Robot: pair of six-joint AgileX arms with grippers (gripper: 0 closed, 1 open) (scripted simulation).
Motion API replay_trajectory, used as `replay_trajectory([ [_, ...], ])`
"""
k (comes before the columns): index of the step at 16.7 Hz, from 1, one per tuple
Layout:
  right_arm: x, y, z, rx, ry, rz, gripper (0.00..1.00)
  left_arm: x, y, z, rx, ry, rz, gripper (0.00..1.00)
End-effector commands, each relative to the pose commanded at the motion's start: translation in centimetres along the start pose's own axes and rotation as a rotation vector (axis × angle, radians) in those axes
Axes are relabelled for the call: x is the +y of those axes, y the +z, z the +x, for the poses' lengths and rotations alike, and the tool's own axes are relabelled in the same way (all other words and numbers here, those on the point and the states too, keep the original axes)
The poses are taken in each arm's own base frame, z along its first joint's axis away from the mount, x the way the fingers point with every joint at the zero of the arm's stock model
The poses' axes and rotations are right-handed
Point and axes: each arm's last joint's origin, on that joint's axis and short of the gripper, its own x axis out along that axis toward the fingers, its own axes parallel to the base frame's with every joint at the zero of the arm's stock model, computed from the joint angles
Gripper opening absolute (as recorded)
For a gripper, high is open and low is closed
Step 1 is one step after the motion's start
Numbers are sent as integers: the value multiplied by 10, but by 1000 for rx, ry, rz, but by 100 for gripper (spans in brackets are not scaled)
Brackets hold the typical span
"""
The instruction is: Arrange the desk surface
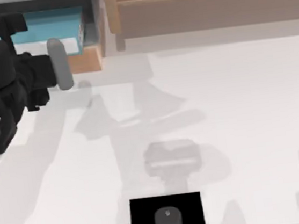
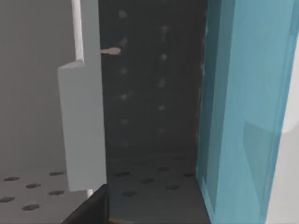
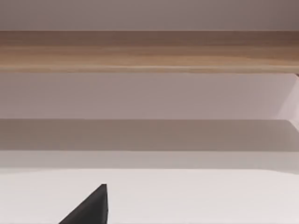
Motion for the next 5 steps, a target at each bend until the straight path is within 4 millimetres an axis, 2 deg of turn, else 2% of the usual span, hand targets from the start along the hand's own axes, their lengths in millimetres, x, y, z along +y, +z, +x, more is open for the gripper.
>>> replay_trajectory([
  [5,0,0,0,0,0,0,100,-12,1,-17,-5,-24,10,100],
])
